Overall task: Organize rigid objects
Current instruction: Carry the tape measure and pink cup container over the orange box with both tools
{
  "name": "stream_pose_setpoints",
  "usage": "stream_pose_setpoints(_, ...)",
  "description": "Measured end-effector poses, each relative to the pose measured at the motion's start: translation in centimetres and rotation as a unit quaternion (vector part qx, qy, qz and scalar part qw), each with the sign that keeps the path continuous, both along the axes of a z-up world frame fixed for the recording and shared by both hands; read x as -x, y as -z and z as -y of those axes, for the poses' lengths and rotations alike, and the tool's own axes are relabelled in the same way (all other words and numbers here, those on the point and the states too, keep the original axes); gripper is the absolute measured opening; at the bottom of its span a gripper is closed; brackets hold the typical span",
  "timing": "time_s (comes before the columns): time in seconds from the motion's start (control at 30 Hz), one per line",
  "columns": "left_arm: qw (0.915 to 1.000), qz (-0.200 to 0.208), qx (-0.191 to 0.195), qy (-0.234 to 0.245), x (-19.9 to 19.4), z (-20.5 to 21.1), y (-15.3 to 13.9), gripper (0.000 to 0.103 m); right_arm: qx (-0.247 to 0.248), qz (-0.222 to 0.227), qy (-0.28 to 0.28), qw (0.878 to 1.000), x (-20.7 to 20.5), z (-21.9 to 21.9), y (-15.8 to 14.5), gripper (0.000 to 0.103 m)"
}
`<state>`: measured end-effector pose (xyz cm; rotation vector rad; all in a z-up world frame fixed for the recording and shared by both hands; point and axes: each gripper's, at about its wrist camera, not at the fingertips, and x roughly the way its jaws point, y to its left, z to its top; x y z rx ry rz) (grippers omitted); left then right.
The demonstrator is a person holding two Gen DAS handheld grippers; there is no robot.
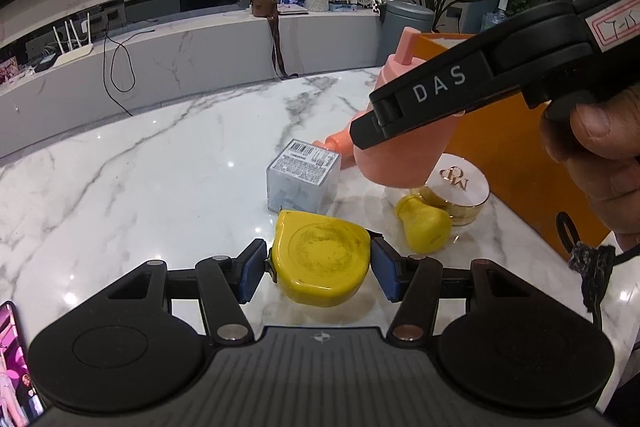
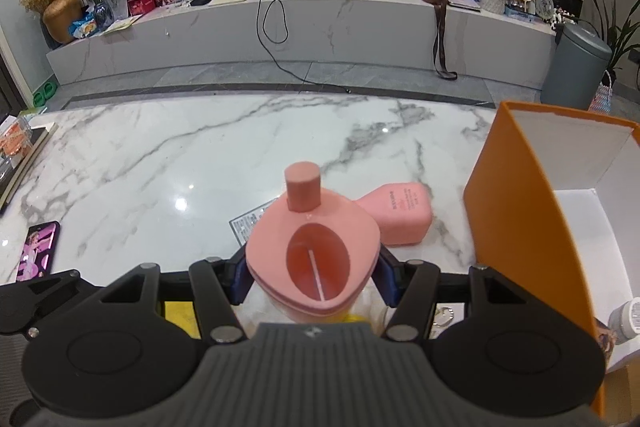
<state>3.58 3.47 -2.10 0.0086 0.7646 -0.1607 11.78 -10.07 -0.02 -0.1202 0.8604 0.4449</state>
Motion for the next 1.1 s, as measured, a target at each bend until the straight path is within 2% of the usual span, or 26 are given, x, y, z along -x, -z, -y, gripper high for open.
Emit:
stream_pose_setpoints(0.23, 0.9999, 0.007, -0.005, 0.01, 1.5, 0.8, -1.3, 0.065, -0.016, 0.019, 0.009, 1.0, 0.7, 1.5, -2.0, 0.059)
stream_pose_setpoints(0.57, 0.9992, 0.024, -0.025, 0.021, 0.1, 3.0, -4.5, 0.065, -0.04, 0.042, 0.025, 0.998, 1.0, 4.3, -4.2, 0.059)
stream_pose_setpoints(0.87, 0.9969, 0.043, -0.047, 0.045, -2.0, 6.7, -7.4, 0.065, -0.074, 0.052, 0.058, 0.994, 1.0, 9.4, -5.7, 0.059)
stream_pose_setpoints(1.1, 0.9946, 0.049, -0.059, 0.069, -3.6, 10.2, -8.6, 0.065, -0.105, 0.056, 0.097, 0.988, 0.5, 14.1, -6.4, 0.059)
